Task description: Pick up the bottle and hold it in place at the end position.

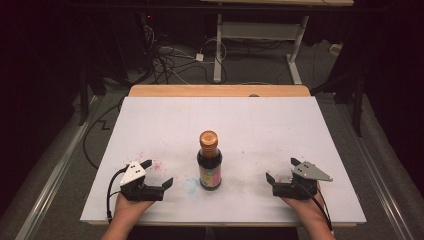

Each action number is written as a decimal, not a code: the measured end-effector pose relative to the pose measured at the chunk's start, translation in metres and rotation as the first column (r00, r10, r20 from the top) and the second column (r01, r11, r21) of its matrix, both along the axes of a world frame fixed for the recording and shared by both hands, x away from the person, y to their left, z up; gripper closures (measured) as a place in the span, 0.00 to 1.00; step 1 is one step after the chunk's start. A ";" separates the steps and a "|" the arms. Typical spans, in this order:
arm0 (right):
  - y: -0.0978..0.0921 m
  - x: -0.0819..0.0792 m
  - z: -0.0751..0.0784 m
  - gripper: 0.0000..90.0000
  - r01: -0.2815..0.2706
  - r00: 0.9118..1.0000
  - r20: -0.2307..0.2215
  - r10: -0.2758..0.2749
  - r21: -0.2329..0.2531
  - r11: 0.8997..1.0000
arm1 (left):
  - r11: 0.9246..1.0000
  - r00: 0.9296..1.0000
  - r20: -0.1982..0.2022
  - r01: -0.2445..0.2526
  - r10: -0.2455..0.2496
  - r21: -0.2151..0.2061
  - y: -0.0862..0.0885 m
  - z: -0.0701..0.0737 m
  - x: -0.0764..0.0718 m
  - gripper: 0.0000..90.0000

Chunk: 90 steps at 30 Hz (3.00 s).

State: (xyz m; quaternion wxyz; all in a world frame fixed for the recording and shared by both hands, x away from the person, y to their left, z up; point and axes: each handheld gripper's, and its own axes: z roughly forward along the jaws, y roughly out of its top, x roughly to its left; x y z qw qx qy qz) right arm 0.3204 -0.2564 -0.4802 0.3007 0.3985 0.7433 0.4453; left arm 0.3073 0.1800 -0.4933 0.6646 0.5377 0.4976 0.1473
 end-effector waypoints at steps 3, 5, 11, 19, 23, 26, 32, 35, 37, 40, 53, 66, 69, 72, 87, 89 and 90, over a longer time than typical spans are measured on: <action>0.001 0.001 0.000 0.00 0.003 1.000 -0.011 -0.004 -0.004 1.000 | 1.000 1.000 0.002 0.003 -0.003 0.000 0.000 0.000 0.000 0.00; 0.000 0.001 0.000 0.00 0.001 1.000 -0.008 -0.001 -0.001 1.000 | 1.000 1.000 0.007 0.001 -0.001 -0.001 0.000 0.000 -0.001 0.00; 0.000 0.000 0.000 0.00 0.000 1.000 -0.003 0.000 0.005 1.000 | 1.000 1.000 0.012 0.005 -0.005 0.013 -0.001 -0.001 -0.001 0.00; -0.001 0.001 -0.001 0.01 0.002 1.000 -0.008 -0.002 0.006 1.000 | 1.000 1.000 0.004 0.010 -0.010 0.012 -0.002 -0.001 -0.001 0.00; 0.000 0.001 -0.001 0.01 0.002 1.000 -0.009 -0.002 0.004 1.000 | 0.999 1.000 -0.001 0.026 -0.026 0.023 -0.003 -0.001 -0.001 0.00; 0.000 0.001 -0.001 0.01 0.004 1.000 -0.013 -0.004 0.006 1.000 | 0.999 0.999 -0.003 0.036 -0.036 0.032 -0.004 -0.001 -0.001 0.00; 0.000 0.002 -0.001 0.01 0.004 1.000 -0.021 -0.003 0.009 1.000 | 0.999 0.999 0.001 0.047 -0.047 0.024 -0.007 0.003 -0.002 0.00; 0.000 0.003 -0.001 0.01 -0.002 1.000 -0.025 0.002 0.004 1.000 | 0.998 0.998 0.011 0.062 -0.062 0.019 -0.012 0.008 -0.005 0.00; 0.000 0.003 -0.001 0.01 0.000 1.000 -0.029 0.000 0.007 1.000 | 0.997 0.997 0.012 0.077 -0.077 0.005 -0.016 0.011 -0.007 0.00; 0.000 0.003 -0.001 0.01 -0.004 0.999 -0.032 0.005 0.006 1.000 | 0.996 0.996 0.020 0.090 -0.090 0.005 -0.020 0.014 -0.009 0.00; -0.001 0.007 -0.001 0.00 -0.015 0.998 -0.068 0.016 0.013 1.000 | 0.983 0.982 0.036 0.184 -0.184 -0.002 -0.050 0.024 -0.016 0.00; 0.000 0.007 -0.001 0.01 -0.026 0.998 -0.065 0.026 0.001 1.000 | 0.946 0.956 0.015 0.286 -0.292 0.153 -0.057 0.026 -0.011 0.00; -0.001 0.007 -0.001 0.01 -0.025 0.998 -0.066 0.025 0.007 1.000 | 0.956 0.959 0.016 0.279 -0.282 0.092 -0.070 0.029 -0.011 0.00; -0.001 0.007 -0.001 0.01 -0.022 0.998 -0.063 0.022 0.005 1.000 | 0.962 0.963 0.018 0.269 -0.270 0.053 -0.077 0.031 -0.011 0.00; -0.001 0.007 -0.001 0.01 -0.016 0.998 -0.067 0.017 0.012 1.000 | 0.672 0.856 -0.071 0.451 -0.511 0.587 -0.064 0.045 0.014 0.01; -0.001 0.007 -0.001 0.01 -0.015 0.998 -0.067 0.016 0.013 1.000 | 0.686 0.855 -0.068 0.457 -0.514 0.566 -0.067 0.046 0.015 0.06; -0.002 0.007 -0.001 0.01 -0.015 0.998 -0.067 0.016 0.014 1.000 | 0.686 0.855 -0.068 0.457 -0.514 0.566 -0.067 0.046 0.015 0.08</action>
